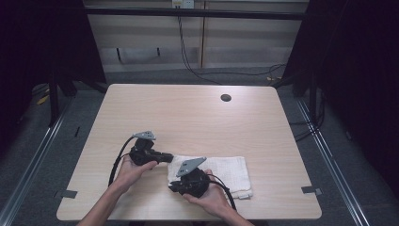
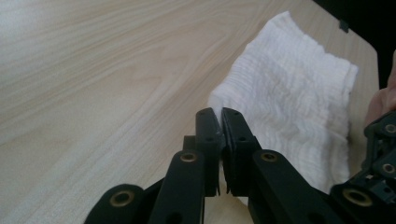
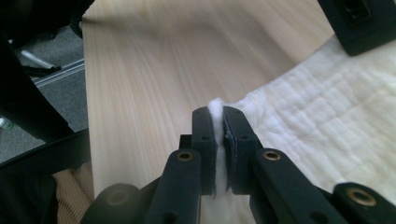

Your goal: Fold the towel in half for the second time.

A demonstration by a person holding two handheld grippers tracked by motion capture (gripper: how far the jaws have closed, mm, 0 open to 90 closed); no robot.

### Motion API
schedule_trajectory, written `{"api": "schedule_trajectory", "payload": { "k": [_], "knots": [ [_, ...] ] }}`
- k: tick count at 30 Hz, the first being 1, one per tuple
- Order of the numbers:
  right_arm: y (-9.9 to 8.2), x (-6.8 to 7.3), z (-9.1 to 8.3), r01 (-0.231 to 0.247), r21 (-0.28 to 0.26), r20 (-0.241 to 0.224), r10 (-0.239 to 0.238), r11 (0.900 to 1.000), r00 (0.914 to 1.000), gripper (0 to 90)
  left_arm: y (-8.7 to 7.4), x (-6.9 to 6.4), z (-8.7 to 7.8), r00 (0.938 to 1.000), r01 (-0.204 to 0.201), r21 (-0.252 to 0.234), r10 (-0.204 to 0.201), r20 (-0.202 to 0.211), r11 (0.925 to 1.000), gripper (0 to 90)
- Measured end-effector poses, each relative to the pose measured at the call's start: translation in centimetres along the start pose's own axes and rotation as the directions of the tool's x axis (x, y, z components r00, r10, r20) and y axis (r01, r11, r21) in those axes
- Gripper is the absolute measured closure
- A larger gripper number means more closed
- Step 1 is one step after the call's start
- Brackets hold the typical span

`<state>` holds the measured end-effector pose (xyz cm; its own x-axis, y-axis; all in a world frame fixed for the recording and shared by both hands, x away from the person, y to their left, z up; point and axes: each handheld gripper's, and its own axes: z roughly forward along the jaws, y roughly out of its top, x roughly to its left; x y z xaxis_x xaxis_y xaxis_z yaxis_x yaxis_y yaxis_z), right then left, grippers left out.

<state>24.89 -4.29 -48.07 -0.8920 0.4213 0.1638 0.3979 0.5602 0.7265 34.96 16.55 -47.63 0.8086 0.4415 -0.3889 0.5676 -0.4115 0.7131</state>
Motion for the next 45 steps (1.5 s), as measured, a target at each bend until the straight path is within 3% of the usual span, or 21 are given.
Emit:
{"api": "schedule_trajectory", "payload": {
  "k": [4, 13, 19, 22, 25, 31, 35, 41, 45],
  "knots": [
    [0.0, -0.1, -0.3, -0.014, -0.02, -0.007, 0.014, 0.9997, 0.9999, 84.2, 0.3, -0.1, -0.4, 0.9998, 0.01, -0.015, -0.01, -0.016, 0.9998, 86.2],
    [0.7, 0.3, -1.5, -0.028, -0.062, -0.019, 0.027, 0.9977, 0.9995, 84.2, 0.3, 0.2, -1.2, 0.9995, 0.03, -0.04, -0.03, 0.009, 0.9988, 86.1],
    [0.8, 0.6, -2.1, -0.04, -0.09, -0.01, 0.039, 0.9951, 0.9992, 84.2, 0.6, 0.0, -1.8, 0.9999, 0.017, -0.037, -0.017, 0.001, 0.9992, 86.1],
    [1.3, 0.7, -2.3, -0.038, -0.105, -0.006, 0.038, 0.9938, 0.9993, 84.2, 0.8, -0.3, -2.4, 0.9996, 0.002, -0.03, -0.003, -0.028, 0.9996, 86.2],
    [1.9, 0.8, -2.5, -0.053, -0.124, -0.024, 0.051, 0.9909, 0.9984, 84.2, 1.1, -0.1, -2.8, 0.9999, 0.003, -0.039, -0.004, -0.017, 0.9992, 86.2],
    [2.9, 0.8, -2.1, -0.049, -0.135, -0.024, 0.046, 0.9897, 0.9986, 84.2, 1.6, -0.1, -3.2, 0.9994, -0.005, -0.027, 0.004, -0.034, 0.9996, 86.1],
    [3.6, 1.1, -2.1, -0.042, -0.138, -0.024, 0.039, 0.9896, 0.999, 84.2, 1.8, -0.1, -4.1, 0.9991, 0.0, -0.034, -0.001, -0.043, 0.9994, 86.1],
    [4.4, 1.6, -2.4, -0.039, -0.187, -0.036, 0.033, 0.9815, 0.9988, 84.3, 1.9, -0.3, -5.8, 0.9972, -0.004, -0.009, 0.003, -0.075, 0.9999, 86.1],
    [5.2, 2.1, -2.6, -0.025, -0.202, -0.032, 0.019, 0.979, 0.9993, 84.4, 2.2, -0.6, -6.9, 0.996, -0.026, -0.039, 0.022, -0.087, 0.9989, 86.0]
  ]
}}
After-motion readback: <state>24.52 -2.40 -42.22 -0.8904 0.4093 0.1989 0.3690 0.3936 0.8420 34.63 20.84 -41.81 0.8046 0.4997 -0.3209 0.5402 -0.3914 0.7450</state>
